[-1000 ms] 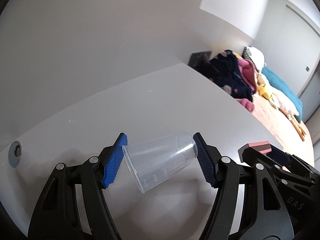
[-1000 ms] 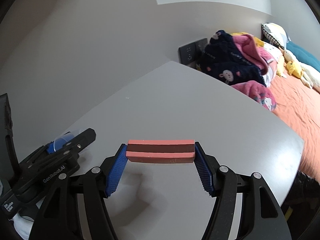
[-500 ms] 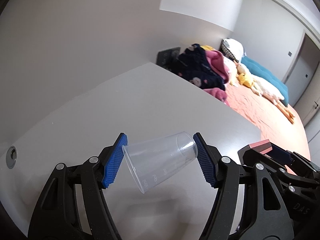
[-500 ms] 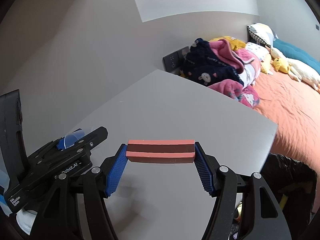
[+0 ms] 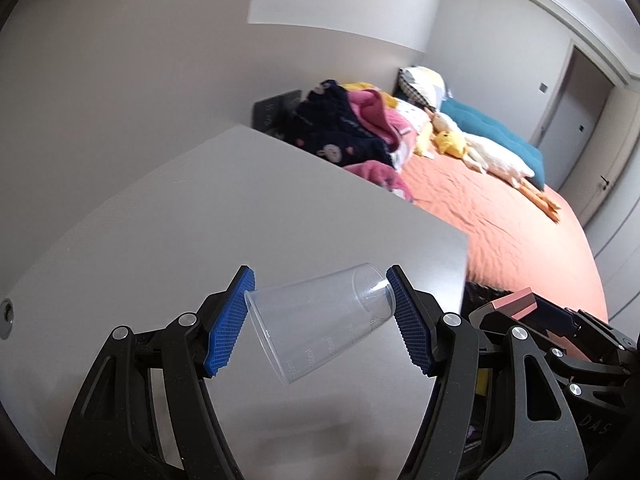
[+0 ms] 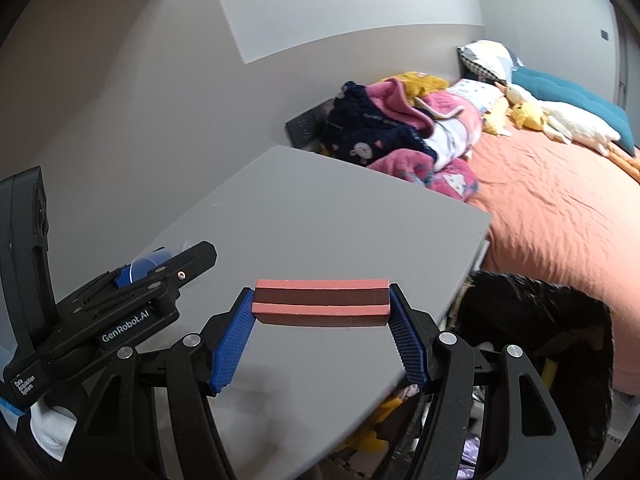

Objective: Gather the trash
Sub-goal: 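Lift the plastic cup and pink block and carry them over the bin, then open both tools over the bin to drop the cup and pink block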

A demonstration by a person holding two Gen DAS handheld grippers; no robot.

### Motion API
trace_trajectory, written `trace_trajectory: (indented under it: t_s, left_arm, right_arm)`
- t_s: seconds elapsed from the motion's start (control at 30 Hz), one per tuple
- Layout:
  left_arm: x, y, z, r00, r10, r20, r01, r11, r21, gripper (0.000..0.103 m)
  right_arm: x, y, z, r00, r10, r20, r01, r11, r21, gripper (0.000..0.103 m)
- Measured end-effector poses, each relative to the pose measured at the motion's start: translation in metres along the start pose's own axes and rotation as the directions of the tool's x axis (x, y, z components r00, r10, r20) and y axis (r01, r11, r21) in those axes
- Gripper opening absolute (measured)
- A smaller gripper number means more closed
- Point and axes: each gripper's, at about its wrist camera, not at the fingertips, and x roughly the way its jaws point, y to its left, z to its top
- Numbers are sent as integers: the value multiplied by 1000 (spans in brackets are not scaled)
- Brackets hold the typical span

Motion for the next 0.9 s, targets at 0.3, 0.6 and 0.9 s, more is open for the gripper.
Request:
trace_trajectory:
  t_s: [0.3,0.6,0.9]
  left_arm:
    - [13,-40,3,998,-66,-18,67,996,65,66]
    - [23,-85,3,990,-138,-41,142,980,140,66]
    - [26,-127,-3,975,-210,-67,219,954,205,66]
  right_arm:
    - [-23,-41,-10,998,-64,26,62,995,76,67]
    - [-47,-77,-18,989,-135,59,125,980,155,67]
    - [-78,-111,-31,974,-208,85,185,957,226,67]
